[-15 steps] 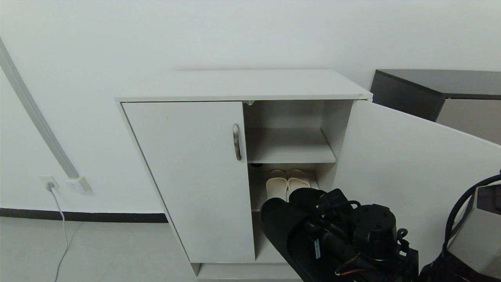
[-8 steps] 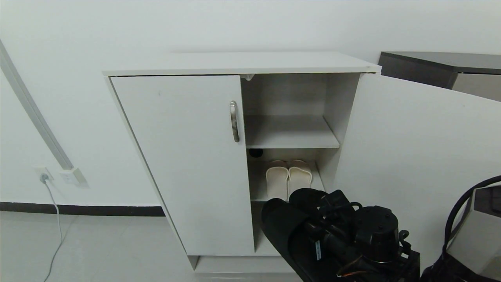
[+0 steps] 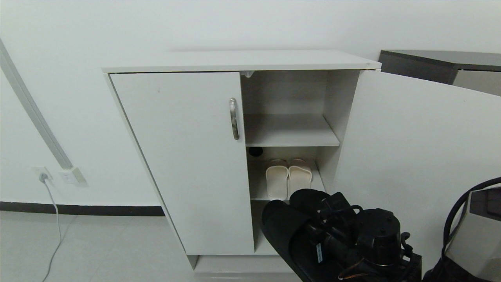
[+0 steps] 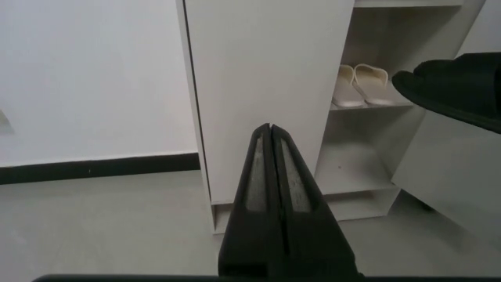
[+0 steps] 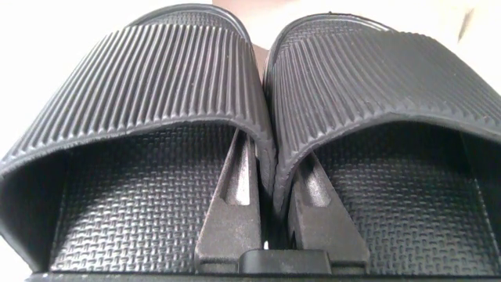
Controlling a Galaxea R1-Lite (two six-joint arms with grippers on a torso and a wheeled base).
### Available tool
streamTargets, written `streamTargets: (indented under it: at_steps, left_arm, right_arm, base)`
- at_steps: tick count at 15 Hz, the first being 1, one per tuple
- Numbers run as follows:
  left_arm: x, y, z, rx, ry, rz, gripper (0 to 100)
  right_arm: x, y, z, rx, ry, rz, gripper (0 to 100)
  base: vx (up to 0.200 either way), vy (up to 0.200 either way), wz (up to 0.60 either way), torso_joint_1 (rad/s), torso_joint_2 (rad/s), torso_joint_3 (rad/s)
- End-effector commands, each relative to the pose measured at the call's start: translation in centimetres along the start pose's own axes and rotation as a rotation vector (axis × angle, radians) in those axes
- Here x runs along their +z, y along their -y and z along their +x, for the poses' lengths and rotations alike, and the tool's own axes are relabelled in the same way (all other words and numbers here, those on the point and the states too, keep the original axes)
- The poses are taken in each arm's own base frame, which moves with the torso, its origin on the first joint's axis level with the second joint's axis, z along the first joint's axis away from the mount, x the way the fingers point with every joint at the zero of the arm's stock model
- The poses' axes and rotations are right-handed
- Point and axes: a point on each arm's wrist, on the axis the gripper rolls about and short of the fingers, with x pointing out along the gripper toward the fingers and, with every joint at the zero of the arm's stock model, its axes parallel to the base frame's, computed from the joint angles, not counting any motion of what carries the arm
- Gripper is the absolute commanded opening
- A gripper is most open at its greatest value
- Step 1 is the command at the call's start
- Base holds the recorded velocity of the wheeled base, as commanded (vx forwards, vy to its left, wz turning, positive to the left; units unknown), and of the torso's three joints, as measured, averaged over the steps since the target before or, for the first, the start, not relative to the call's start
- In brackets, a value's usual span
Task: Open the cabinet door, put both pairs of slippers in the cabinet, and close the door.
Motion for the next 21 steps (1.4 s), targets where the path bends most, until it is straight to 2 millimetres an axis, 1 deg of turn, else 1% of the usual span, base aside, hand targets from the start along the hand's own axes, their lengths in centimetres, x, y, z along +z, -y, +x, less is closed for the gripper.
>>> streamTargets:
  at_steps: [1,5,7,9,11,12,13,14,15,16,17,18,19,21]
  left_arm:
    - [0.0,0.0,0.0,0.0,-0.001,-0.001,0]
    - [0.0,0.0,0.0,0.0,-0.001,-0.001,0]
    - [0.0,0.0,0.0,0.0,-0.001,0.001,0]
    - [0.0,0.0,0.0,0.0,-0.001,-0.001,0]
    - [0.0,0.0,0.0,0.0,-0.001,-0.001,0]
    - [0.0,0.0,0.0,0.0,-0.002,-0.001,0]
    - [0.0,0.0,0.0,0.0,-0.001,-0.001,0]
    - [0.0,0.0,0.0,0.0,-0.001,-0.001,0]
    - [0.0,0.0,0.0,0.0,-0.001,-0.001,0]
    - [0.0,0.0,0.0,0.0,-0.001,-0.001,0]
    - [0.0,0.0,0.0,0.0,-0.001,0.001,0]
    - [0.0,0.0,0.0,0.0,-0.001,0.001,0]
    - [0.0,0.0,0.0,-0.001,-0.001,0.001,0]
    - [0.0,0.0,0.0,0.0,-0.001,0.001,0]
  right_arm:
    - [-0.1,-0.2,0.1,0.006,0.008,0.001,0]
    - [-1.1,-0.6,0.4,0.016,0.007,-0.029,0]
    - [-0.8,-1.0,0.7,0.013,0.033,-0.029,0]
    - [1.0,-2.9,2.6,-0.182,0.049,-0.03,0]
    - [3.6,-4.9,3.9,-0.257,0.08,0.04,0]
    - [4.2,-5.3,3.9,-0.279,0.079,0.057,0]
    - [6.1,-5.7,3.8,-0.353,0.064,0.076,0]
    - [7.5,-5.8,3.6,-0.414,0.045,0.088,0]
    - [8.1,-5.8,3.6,-0.432,0.042,0.1,0]
    - [9.8,-5.9,3.5,-0.445,0.036,0.15,0]
    - [11.6,-5.9,2.8,-0.453,0.017,0.187,0]
    - [12.4,-5.7,2.2,-0.464,-0.009,0.193,0]
    - [13.7,-5.6,1.5,-0.465,-0.013,0.204,0]
    - [14.7,-5.5,1.5,-0.473,0.014,0.216,0]
  base:
    - [0.0,0.0,0.0,0.0,0.0,0.0]
    - [0.0,0.0,0.0,0.0,0.0,0.0]
    - [0.0,0.0,0.0,0.0,0.0,0.0]
    - [0.0,0.0,0.0,0.0,0.0,0.0]
    - [0.0,0.0,0.0,0.0,0.0,0.0]
    - [0.0,0.0,0.0,0.0,0.0,0.0]
    - [0.0,0.0,0.0,0.0,0.0,0.0]
    - [0.0,0.0,0.0,0.0,0.0,0.0]
    - [0.0,0.0,0.0,0.0,0.0,0.0]
    - [0.0,0.0,0.0,0.0,0.0,0.0]
    - [0.0,0.0,0.0,0.0,0.0,0.0]
    - [0.0,0.0,0.0,0.0,0.0,0.0]
    - [0.0,0.0,0.0,0.0,0.0,0.0]
    - [0.0,0.0,0.0,0.0,0.0,0.0]
